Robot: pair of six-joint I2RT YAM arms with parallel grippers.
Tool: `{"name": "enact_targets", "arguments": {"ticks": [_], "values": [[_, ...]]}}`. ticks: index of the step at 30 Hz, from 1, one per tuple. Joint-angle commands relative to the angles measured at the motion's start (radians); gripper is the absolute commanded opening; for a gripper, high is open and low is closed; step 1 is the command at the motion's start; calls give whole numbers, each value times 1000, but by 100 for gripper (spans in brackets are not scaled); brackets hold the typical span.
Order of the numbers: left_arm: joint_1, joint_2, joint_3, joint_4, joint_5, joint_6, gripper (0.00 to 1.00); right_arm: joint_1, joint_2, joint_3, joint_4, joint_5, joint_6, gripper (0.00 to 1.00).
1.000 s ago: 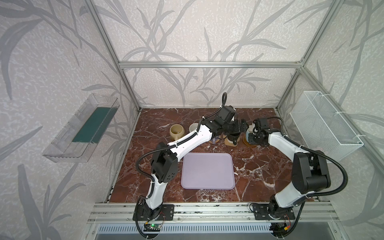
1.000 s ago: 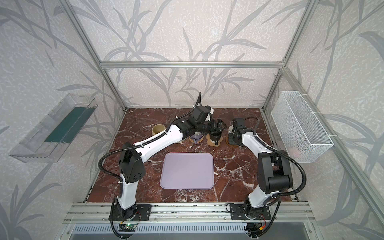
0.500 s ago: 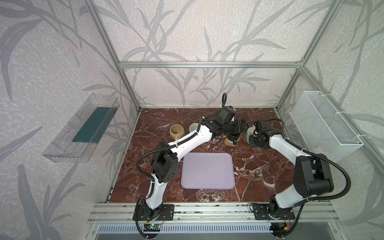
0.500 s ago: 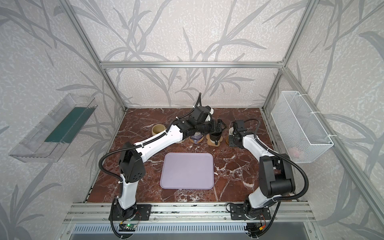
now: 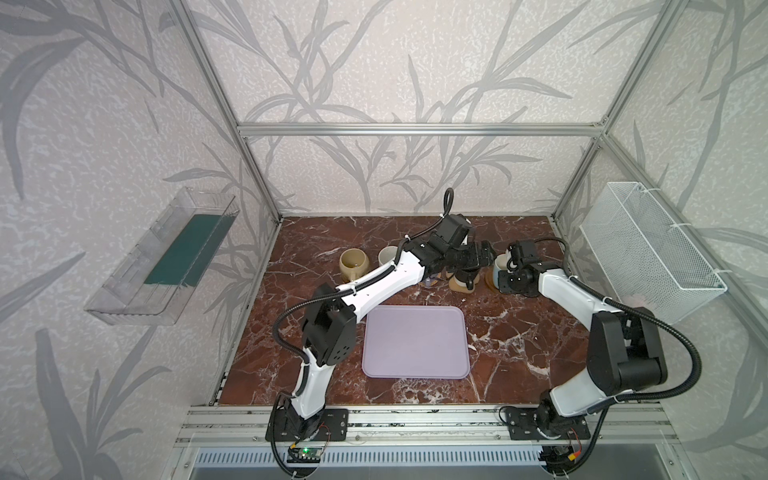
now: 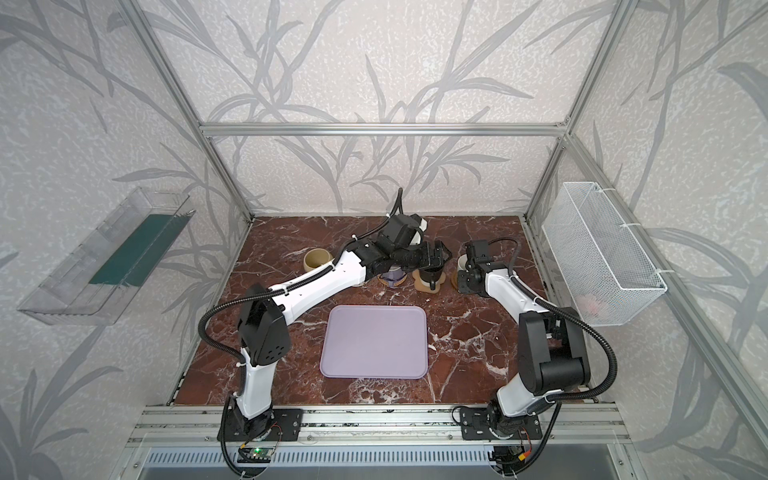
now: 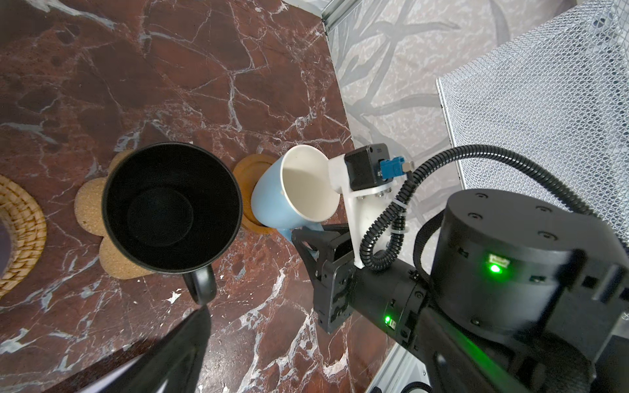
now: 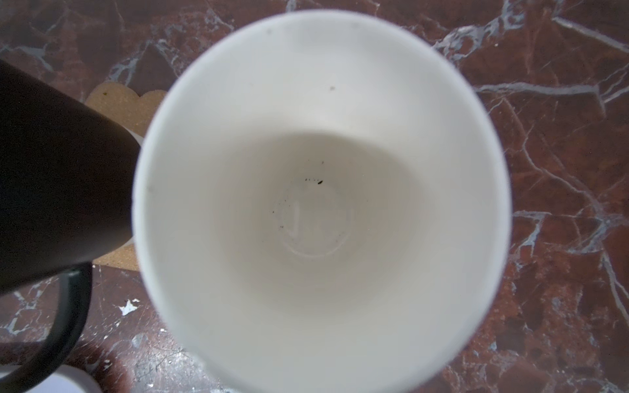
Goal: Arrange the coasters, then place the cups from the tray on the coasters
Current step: 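Lower the light-blue mug onto the round wooden coaster with the right gripper, then release the light-blue mug and draw both grippers back toward the robot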
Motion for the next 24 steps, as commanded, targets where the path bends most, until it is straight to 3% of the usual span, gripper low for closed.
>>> {"name": "enact_targets", "arguments": {"ticks": [1,11,14,20,23,24], "values": [[-5,-38,-15,13,-16,-4,97,3,33,17,-19,-14,1,17],[-5,-41,-19,14,-13,-3,97,3,48,20,-20,-10,-1,21],[-6,-45,-21,14,-15,0,97,3,41,20,-21,-5,2,27],[-3,-86,-51,4,-59,23,98,5,-16,-8,9,-8,10,68],[-2,-118,-66,-8,-93,48,99,5,-71,-30,36,-25,17,75],[-2,-135,-78,-7,-104,56,99,5,-93,-39,45,-31,22,88]]}}
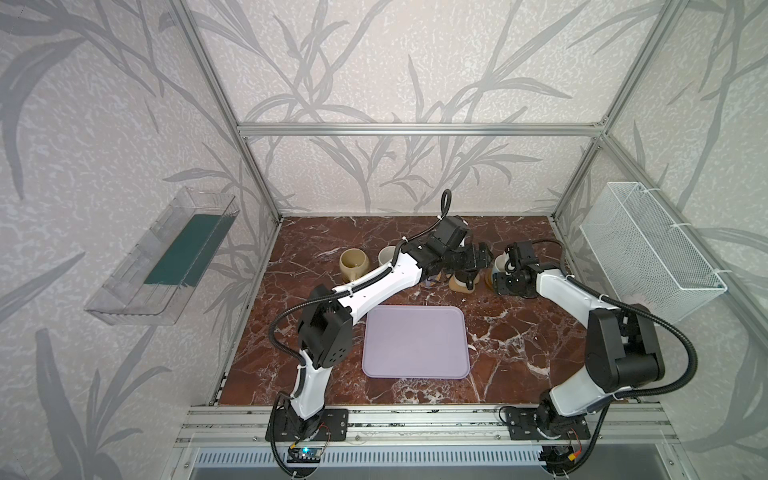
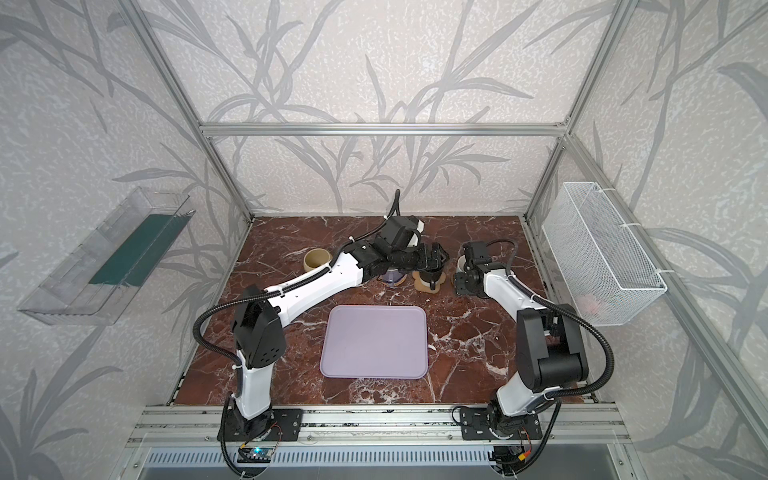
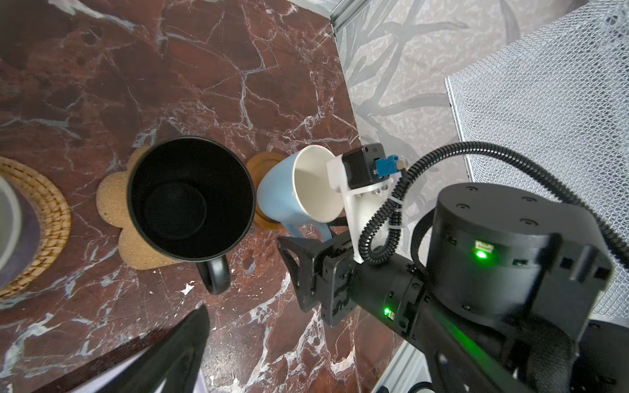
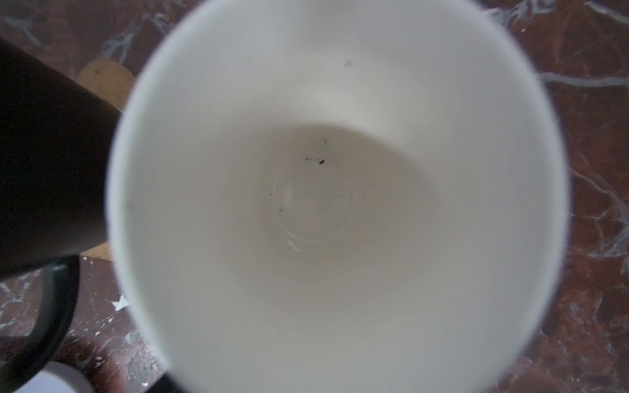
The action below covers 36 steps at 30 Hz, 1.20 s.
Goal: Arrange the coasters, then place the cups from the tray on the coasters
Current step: 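Release the light-blue mug and draw both grippers back toward the robot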
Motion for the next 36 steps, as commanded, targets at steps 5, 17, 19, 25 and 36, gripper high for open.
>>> {"name": "enact_targets", "arguments": {"ticks": [5,17,19,25,36], "values": [[6,-209,-162,72,-133,88,99,6,-211,-77,91,-34,36,99],[152,-675,-787,267,-411,241,98,8,-624,-379,289,-76,84,99],[199,-749,-890,280,-453,263,98,8,-656,-421,303,-53,64,99],[329,-876,-1061,267,-582,403,99,9,-725,-617,491,10,9,96],[493,-900,-1297,605,-820,644,99,4,-606,-688,733,137,-132,97]]}}
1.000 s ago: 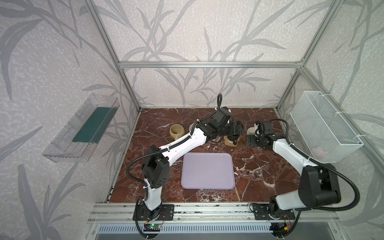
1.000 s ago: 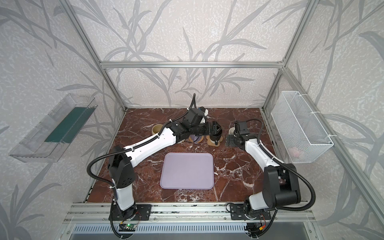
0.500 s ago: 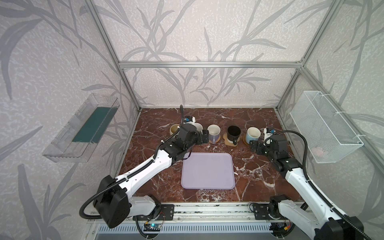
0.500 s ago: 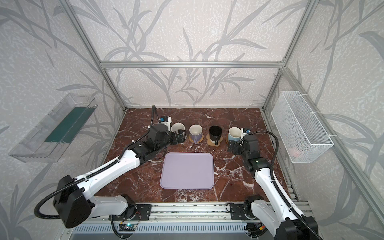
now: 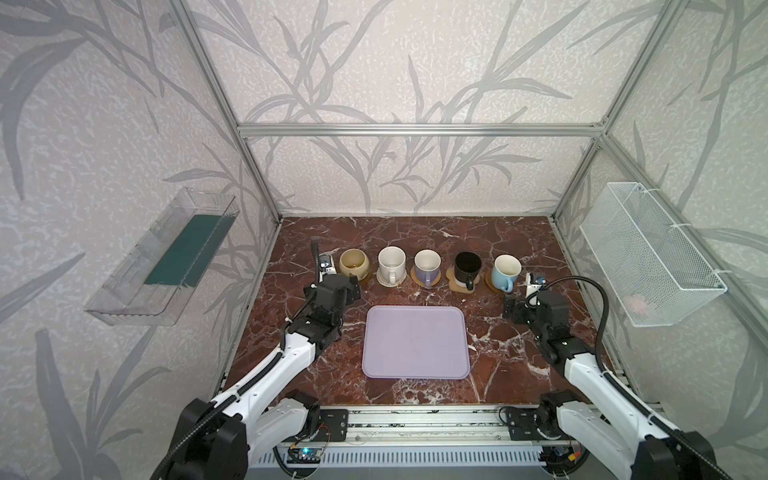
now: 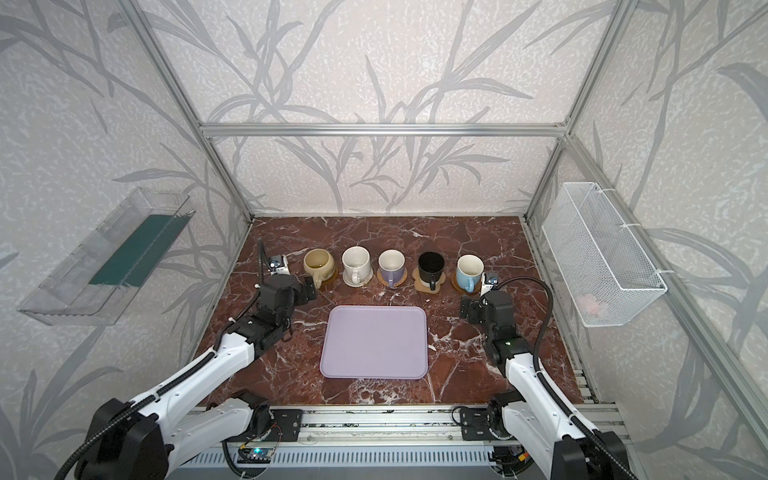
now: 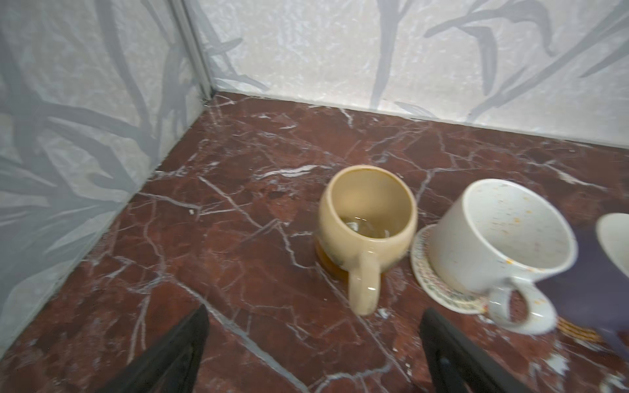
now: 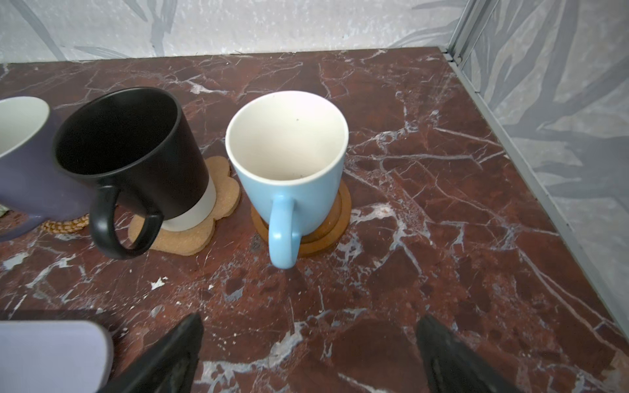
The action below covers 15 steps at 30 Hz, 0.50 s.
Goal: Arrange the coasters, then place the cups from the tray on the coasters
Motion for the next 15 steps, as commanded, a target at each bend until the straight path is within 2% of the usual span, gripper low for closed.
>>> {"name": "enact_targets", "arguments": {"ticks": [1,4,7,12,15], "values": [[28,31,-63,198,-114,134,99,-1,37,-46,199,69,-71,98],[86,64,-124,313,-87,187,99,-2,73,-96,366,81,-117,98],[160,106,-172,407,-25,181,99,-3,136,-91,427,84,-139,99],[235,235,-235,650,51,213,99,-6,282,-91,597,72,-159,99],[275,273,-227,698,116,210,99,-6,322,-74,639,48,-167,99]]}}
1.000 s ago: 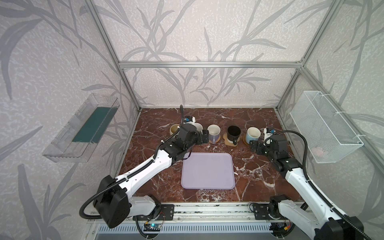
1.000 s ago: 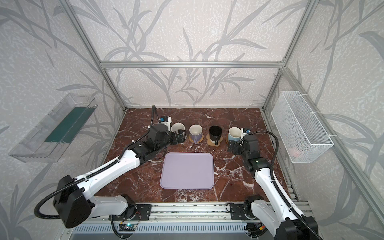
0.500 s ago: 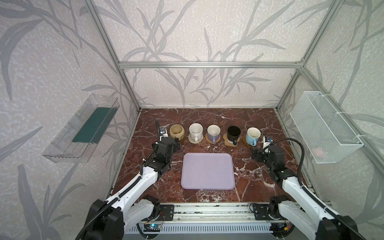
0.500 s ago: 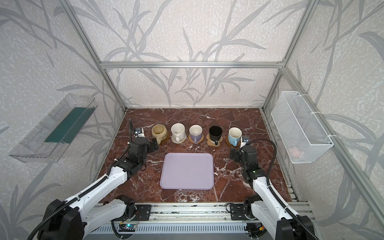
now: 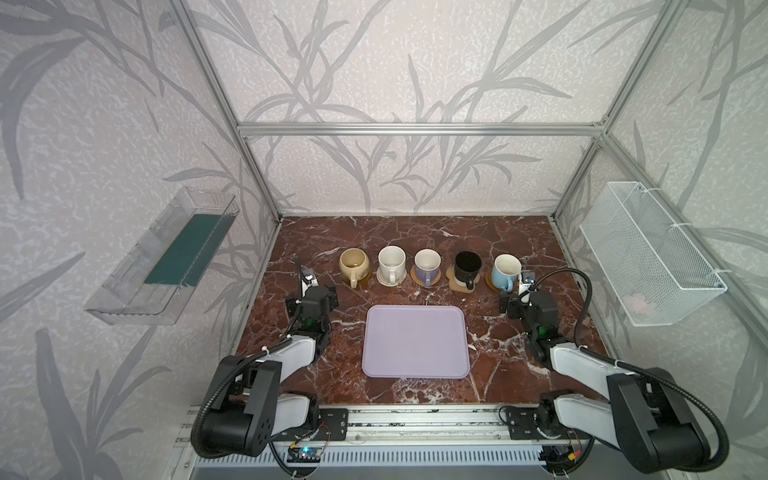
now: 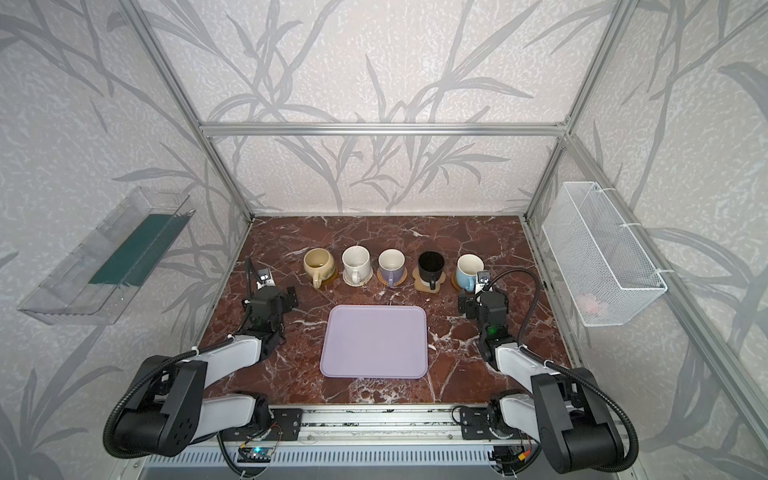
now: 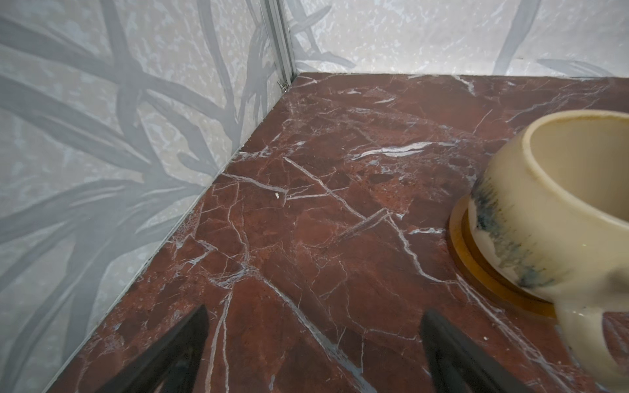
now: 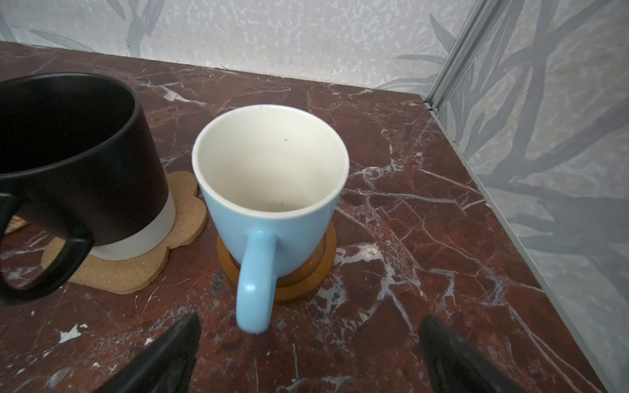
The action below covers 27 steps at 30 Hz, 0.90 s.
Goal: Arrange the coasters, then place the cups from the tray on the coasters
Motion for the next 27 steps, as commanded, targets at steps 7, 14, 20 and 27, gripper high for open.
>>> {"name": "enact_targets", "arguments": {"ticks": [7,14,20,27], "values": [[104,160,9,328,191,17,99,-9,97,80,123,-27,-21,99],[116,260,26,387,252,25,99,-17,232,115,191,-85,-20,99],[118,255,52,330,268,31,99,-16,342,100,339,-108,-38,99],[116,258,49,340,265,34,99,-15,317,132,240,-96,-24,99]]}}
